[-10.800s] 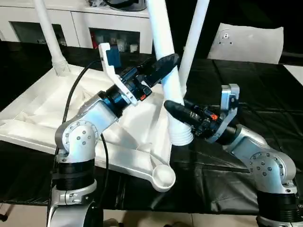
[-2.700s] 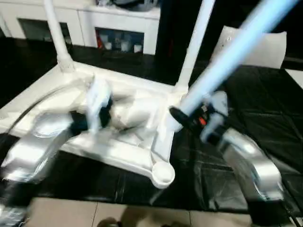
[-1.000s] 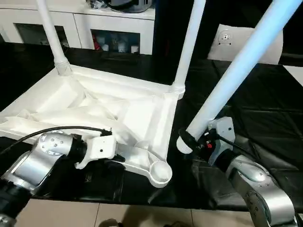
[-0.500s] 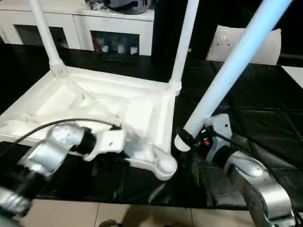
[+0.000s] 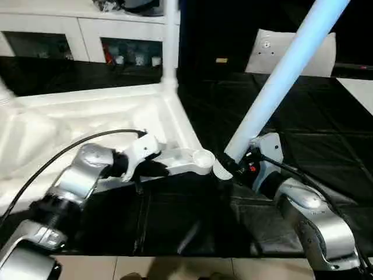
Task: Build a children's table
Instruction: Rotate table base, then insert table leg to table base
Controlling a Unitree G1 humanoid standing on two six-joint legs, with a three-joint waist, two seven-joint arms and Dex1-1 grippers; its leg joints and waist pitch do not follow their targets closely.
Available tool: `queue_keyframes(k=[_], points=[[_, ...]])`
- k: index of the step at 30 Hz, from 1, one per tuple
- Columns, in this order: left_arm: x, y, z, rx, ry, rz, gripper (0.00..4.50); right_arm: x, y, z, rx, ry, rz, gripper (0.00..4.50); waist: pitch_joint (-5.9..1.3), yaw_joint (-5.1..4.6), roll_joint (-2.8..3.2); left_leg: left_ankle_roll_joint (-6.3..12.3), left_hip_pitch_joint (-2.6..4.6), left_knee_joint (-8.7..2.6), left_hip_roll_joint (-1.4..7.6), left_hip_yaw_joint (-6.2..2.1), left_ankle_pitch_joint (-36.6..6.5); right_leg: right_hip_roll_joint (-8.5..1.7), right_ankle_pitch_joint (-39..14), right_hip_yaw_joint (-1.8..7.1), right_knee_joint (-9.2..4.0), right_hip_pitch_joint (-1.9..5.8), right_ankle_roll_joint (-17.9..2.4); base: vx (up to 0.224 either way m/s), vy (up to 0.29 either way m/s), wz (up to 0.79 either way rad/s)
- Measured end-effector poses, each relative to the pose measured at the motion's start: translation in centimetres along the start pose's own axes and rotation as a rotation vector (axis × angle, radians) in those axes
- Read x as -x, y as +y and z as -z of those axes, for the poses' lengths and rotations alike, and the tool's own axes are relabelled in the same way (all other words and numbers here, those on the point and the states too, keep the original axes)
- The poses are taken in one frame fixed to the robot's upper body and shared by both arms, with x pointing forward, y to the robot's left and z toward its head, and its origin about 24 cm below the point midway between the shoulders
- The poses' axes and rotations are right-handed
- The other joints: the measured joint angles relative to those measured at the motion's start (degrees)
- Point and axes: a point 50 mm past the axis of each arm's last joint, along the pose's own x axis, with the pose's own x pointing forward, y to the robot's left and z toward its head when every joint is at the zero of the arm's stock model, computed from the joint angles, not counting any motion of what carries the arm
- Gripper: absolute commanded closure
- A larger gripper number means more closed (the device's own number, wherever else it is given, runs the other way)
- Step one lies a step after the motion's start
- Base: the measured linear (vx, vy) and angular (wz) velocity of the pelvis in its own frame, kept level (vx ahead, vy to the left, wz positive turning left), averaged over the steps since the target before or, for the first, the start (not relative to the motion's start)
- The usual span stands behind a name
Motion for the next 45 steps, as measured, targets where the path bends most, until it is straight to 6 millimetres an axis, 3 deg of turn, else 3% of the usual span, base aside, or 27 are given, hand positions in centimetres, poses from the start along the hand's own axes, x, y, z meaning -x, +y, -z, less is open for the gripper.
queue_keyframes(k=[7,9,17,18,23,29,45], points=[[-0.2,-1.0,0.1,-0.028,-0.028,0.065,4.5,-0.6,0.1,-0.6,-0.002,-0.017,-0.019,2.61,-0.19,1.33,-0.36,0.07,-0.1,0.03,-0.02,0.0,-0.04,-0.06,-0.03,-0.03,-0.04,-0.02,0.01,0.0,0.0,0.0],[-0.5,-1.0,0.0,-0.017,-0.037,0.059,4.05,-0.6,0.1,-0.4,-0.007,-0.011,-0.023,2.61,-0.19,1.58,-0.36,0.07,-0.11,0.05,-0.03,0.0,-0.03,-0.09,-0.02,-0.02,-0.04,0.01,0.02,0.0,0.0,0.0],[-1.1,-0.9,-0.7,0.003,-0.078,0.042,3.52,-0.6,0.0,-0.3,-0.01,-0.008,-0.022,2.61,-0.19,2.15,-0.39,0.06,-0.12,0.1,-0.02,0.0,-0.01,-0.09,0.07,-0.04,-0.01,0.01,0.05,0.0,0.0,0.0],[-1.1,-0.8,-0.8,-0.013,-0.078,0.033,3.27,-0.6,0.0,-0.3,-0.01,-0.008,-0.022,2.61,-0.19,2.21,-0.39,0.06,-0.12,0.1,-0.02,0.0,-0.01,-0.09,0.08,-0.05,-0.01,0.01,0.06,0.0,0.0,0.0],[-2.0,-0.9,-1.4,-0.033,-0.082,0.006,3.07,-0.6,0.0,-0.2,-0.012,-0.006,-0.02,2.61,-0.19,2.4,-0.38,0.07,-0.13,0.11,-0.03,0.0,0.0,-0.1,0.1,-0.03,-0.01,0.01,0.05,0.0,0.0,0.0],[-2.9,-1.3,-1.6,-0.036,-0.082,0.024,3.07,-0.6,0.0,-0.2,-0.013,-0.007,-0.014,2.61,-0.18,2.73,-0.37,0.07,-0.13,0.11,-0.02,-0.01,0.0,-0.09,0.1,-0.05,-0.01,0.0,0.05,0.0,0.0,0.0],[-2.9,-0.9,-1.4,-0.061,-0.014,0.061,4.47,-0.6,0.0,-0.3,-0.013,-0.007,-0.01,2.61,-0.18,2.6,-0.37,0.0,-0.09,0.1,-0.01,-0.01,0.04,-0.09,0.09,-0.04,-0.01,0.0,0.2,0.0,0.0,0.0]])
